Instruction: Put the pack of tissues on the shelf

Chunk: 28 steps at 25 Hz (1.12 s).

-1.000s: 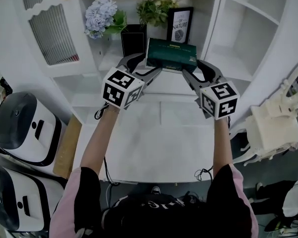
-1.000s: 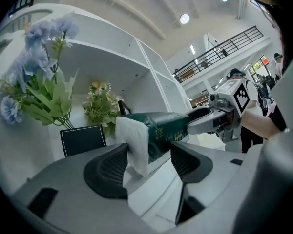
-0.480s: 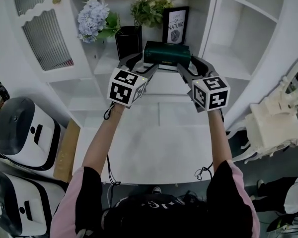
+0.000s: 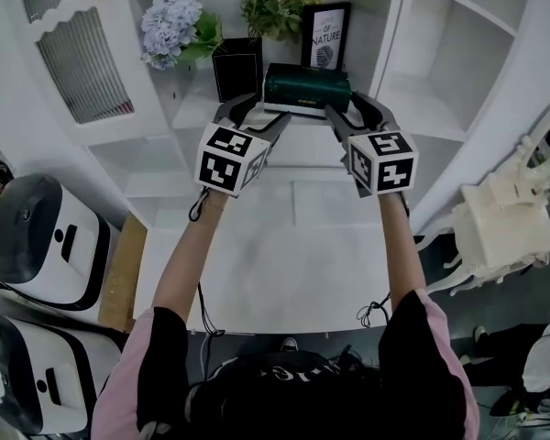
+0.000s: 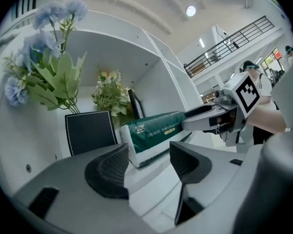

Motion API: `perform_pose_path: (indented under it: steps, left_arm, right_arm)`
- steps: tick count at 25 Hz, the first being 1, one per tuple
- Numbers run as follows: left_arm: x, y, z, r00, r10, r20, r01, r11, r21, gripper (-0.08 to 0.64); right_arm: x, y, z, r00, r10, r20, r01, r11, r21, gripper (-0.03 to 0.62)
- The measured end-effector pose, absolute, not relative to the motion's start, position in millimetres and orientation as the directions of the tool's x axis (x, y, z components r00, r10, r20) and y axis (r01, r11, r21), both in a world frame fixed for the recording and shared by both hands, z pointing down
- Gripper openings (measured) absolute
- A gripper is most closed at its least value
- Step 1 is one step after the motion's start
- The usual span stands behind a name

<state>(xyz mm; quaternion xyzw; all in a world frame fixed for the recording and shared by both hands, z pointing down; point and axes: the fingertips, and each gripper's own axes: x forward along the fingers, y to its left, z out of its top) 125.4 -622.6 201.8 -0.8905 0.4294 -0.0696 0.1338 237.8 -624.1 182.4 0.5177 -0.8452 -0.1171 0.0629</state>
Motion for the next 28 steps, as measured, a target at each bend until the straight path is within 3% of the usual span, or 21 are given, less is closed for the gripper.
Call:
perform_pose_path:
  steps: [12,28]
  left_arm:
    - [102,-561,238,0.705,-0.709,0.005,-0.694,-0.692,-0.2,0.275]
    - [40,-453,392,0.757,-0.632,0.165,-0.629,-0.773,-0.076,0.267]
  right_arm:
    - [227,-578,206,-0.47,-0.882,-0.04,-0.865,0.452,0.217,0.236]
    - [170,-479,371,-0.487,-0.859,0.158,-0.866,0.498,0.041,0.236]
